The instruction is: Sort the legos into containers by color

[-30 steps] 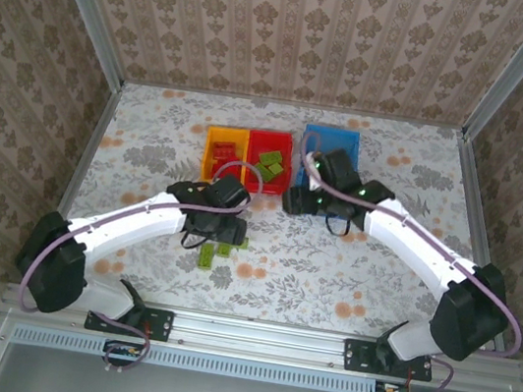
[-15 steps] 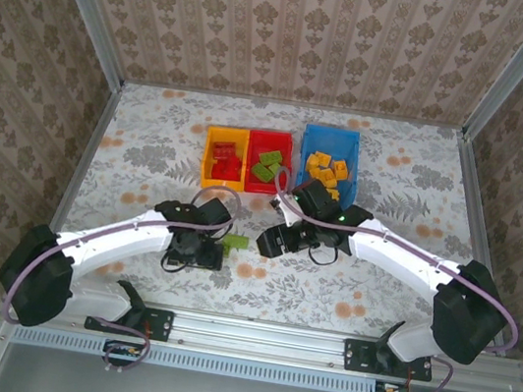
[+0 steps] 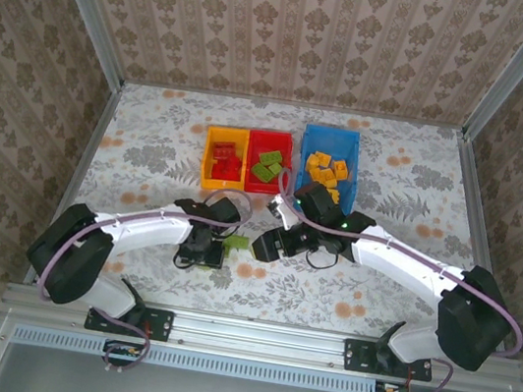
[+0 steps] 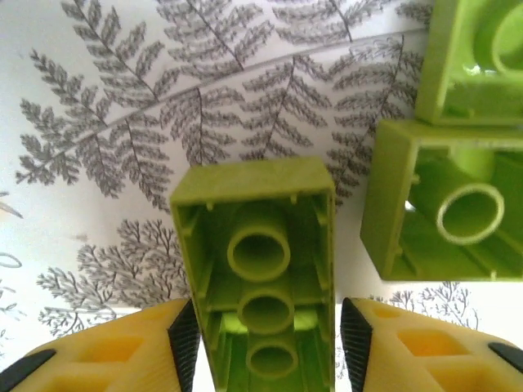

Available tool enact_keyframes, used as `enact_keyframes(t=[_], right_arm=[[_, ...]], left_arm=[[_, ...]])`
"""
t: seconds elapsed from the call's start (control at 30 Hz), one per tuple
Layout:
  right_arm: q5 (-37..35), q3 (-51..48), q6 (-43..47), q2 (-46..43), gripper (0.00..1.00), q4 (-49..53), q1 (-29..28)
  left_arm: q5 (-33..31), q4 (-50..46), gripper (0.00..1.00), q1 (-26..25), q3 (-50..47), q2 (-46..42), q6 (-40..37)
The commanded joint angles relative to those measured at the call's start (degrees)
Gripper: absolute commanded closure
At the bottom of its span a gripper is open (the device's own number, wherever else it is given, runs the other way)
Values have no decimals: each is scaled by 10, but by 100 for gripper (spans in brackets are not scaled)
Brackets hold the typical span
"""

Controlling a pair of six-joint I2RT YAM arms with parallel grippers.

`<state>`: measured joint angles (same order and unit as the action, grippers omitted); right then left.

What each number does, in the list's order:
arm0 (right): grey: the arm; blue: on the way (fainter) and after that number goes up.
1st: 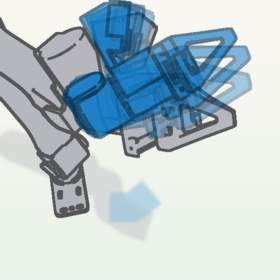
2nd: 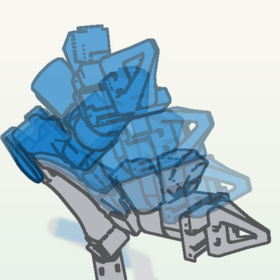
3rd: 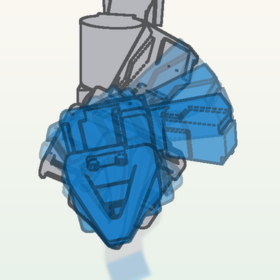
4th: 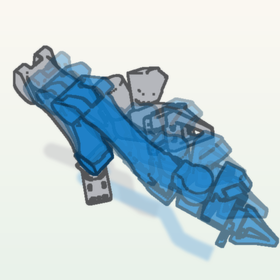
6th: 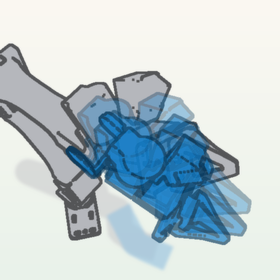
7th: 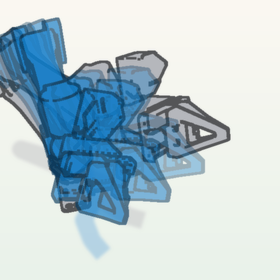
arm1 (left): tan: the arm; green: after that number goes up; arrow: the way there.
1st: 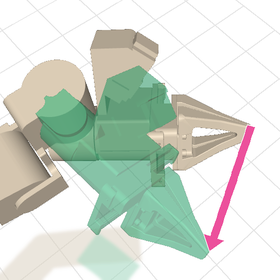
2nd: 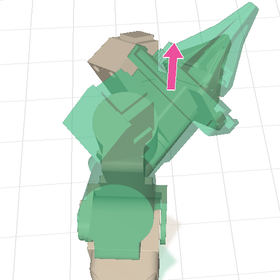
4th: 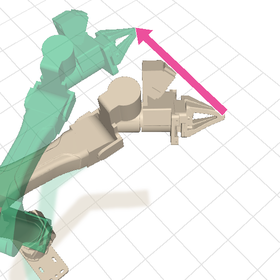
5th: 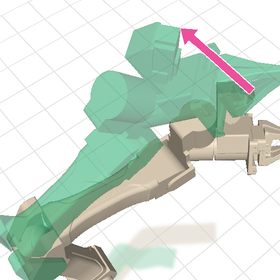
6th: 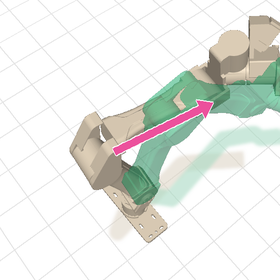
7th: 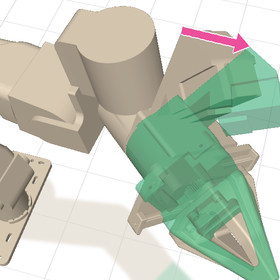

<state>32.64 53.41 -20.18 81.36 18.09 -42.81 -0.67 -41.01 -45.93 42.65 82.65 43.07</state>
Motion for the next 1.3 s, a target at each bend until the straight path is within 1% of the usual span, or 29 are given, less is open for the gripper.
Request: enact_keyframes(t=[0.0,0.07,0.13,0.2,0.27,0.37,0.47,0.53,0.67,0.77,0.87,0.97,1.1,1.2,1.27], right_arm=[[22,-7,-22,-13,28,-28,-4],[17,-5,-22,-13,28,-25,-4],[11,-1,-18,-13,29,-19,-4],[2,6,-19,-13,29,-14,-3],[-15,13,-22,-36,30,-14,-2],[-72,8,-44,-75,30,-47,5],[-144,-24,-68,-120,25,-116,24],[-172,-47,-82,-132,23,-153,48],[-171,-51,-115,-122,23,-183,109],[-176,-34,-114,-116,23,-187,134],[-172,-5,-105,-103,23,-165,145],[-169,0,-107,-101,23,-160,151],[-165,3,-108,-105,23,-147,153],[-161,0,-103,-111,23,-137,154],[-156,-1,-97,-111,22,-130,155]], left_arm=[[-2,18,59,5,-4,12,-25],[-5,17,63,5,-4,17,-27],[-11,5,65,5,-1,16,-26],[-26,-19,67,4,6,0,-21],[-45,-53,68,1,21,-30,-15],[-59,-97,69,3,70,-74,-14],[-55,-108,68,10,141,-66,-29],[-44,-108,68,19,197,-27,-42],[-42,-99,67,24,318,62,-75],[-38,-91,67,34,401,133,-93],[-30,-87,67,46,477,204,-109],[-28,-92,67,59,548,274,-121],[-14,-91,65,79,620,349,-128],[-9,-94,62,87,667,394,-134],[-8,-106,56,91,696,421,-133]])
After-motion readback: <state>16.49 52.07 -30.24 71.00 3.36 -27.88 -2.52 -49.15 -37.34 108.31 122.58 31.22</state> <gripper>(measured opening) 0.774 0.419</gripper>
